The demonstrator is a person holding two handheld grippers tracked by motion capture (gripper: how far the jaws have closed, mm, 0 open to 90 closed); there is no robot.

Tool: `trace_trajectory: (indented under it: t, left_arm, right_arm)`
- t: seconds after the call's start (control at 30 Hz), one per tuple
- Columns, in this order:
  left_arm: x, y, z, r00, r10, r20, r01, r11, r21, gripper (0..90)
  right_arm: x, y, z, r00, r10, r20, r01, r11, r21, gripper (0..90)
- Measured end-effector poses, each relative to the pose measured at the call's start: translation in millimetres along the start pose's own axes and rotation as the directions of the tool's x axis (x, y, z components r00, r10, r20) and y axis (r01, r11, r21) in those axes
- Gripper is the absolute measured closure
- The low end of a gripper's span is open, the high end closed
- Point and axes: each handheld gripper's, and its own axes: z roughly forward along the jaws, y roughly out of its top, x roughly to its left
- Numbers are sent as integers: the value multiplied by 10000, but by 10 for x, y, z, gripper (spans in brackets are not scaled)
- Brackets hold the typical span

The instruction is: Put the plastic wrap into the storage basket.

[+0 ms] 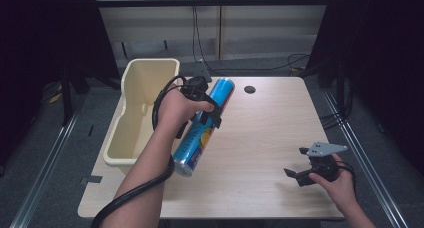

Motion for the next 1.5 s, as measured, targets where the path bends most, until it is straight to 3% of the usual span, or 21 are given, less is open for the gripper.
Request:
trace_trajectory:
  t: [0.5,1.5]
  left_arm:
    - [164,-73,-277,9993,-372,-62,372,9993,-100,323]
    - [379,-143,-577,9949,-960,-297,951,9950,-299,323]
  right_arm:
    - [12,6,11,9999,-143,26,143,9999,16,39]
    - [18,3,17,10000,32,-69,-33,9999,-161,30]
